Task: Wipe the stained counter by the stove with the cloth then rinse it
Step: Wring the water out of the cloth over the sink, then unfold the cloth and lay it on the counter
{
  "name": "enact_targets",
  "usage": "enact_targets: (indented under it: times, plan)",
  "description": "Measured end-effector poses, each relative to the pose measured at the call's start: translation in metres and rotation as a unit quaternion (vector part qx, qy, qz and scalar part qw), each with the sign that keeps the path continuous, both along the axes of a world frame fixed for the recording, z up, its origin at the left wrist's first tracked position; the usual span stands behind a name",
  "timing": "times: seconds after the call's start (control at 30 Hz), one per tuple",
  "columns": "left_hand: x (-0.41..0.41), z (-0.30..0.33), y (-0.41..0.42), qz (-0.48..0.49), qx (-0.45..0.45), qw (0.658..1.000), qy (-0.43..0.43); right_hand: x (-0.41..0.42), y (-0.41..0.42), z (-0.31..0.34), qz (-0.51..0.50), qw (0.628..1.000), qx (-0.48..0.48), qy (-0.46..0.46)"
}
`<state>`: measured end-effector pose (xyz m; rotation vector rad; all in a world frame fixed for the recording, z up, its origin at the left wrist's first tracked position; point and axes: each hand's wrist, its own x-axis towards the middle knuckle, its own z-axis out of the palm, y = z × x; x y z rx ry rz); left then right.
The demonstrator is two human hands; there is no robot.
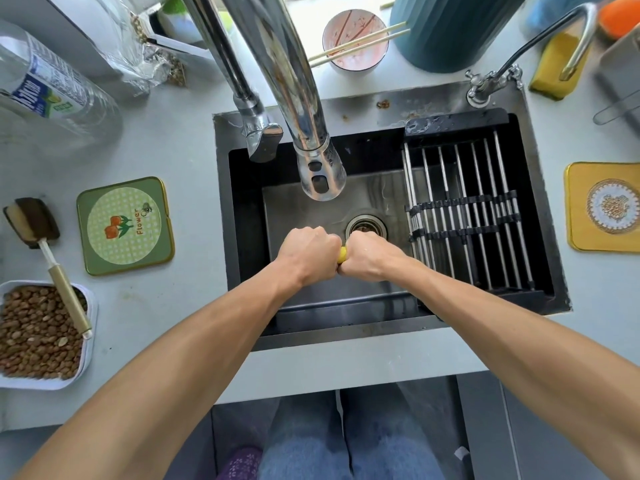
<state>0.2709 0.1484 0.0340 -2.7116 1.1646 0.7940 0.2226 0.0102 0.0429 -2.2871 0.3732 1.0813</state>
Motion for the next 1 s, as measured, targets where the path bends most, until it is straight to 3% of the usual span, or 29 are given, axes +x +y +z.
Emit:
enact_targets:
  times: [0.1,0.23,0.33,0.43,0.5,0.57,0.67,0.77,0.83,0.9,1.0]
  plan:
    - [-0.004,0.004,-0.001,0.026,0.019,0.999,0.014,-0.006,0.001,-0.002,0.009,1.0,-0.019,-0.022]
    - [-0.011,0.011,-0.002,0.095,0.006,0.992,0.083,-0.027,0.003,-0.007,0.026,0.986,-0.096,-0.133]
    - [-0.013,0.017,0.004,0.139,-0.067,0.98,0.123,-0.042,-0.002,-0.005,-0.04,0.98,-0.078,-0.178]
    - [-0.022,0.027,0.011,0.216,-0.144,0.951,0.168,-0.054,-0.009,0.004,-0.18,0.968,-0.018,-0.172]
    - [-0.033,0.035,0.016,0.279,-0.193,0.918,0.204,-0.061,-0.009,0.015,-0.315,0.937,0.045,-0.145]
    - [-0.047,0.043,0.021,0.324,-0.229,0.889,0.231,-0.069,-0.004,0.029,-0.438,0.881,0.167,-0.066]
    - [-0.067,0.051,0.025,0.369,-0.266,0.865,0.214,-0.083,0.007,0.048,-0.492,0.81,0.319,-0.025]
    - [-0.083,0.061,0.029,0.394,-0.3,0.852,0.17,-0.093,0.019,0.063,-0.504,0.802,0.306,-0.096]
    - [-0.092,0.068,0.033,0.402,-0.311,0.839,0.195,-0.096,0.025,0.069,-0.524,0.789,0.293,-0.13]
    - [-0.097,0.074,0.039,0.422,-0.325,0.804,0.265,-0.096,0.027,0.075,-0.543,0.77,0.307,-0.133]
    - [-0.1,0.08,0.046,0.476,-0.345,0.712,0.384,-0.095,0.026,0.082,-0.547,0.771,0.302,-0.123]
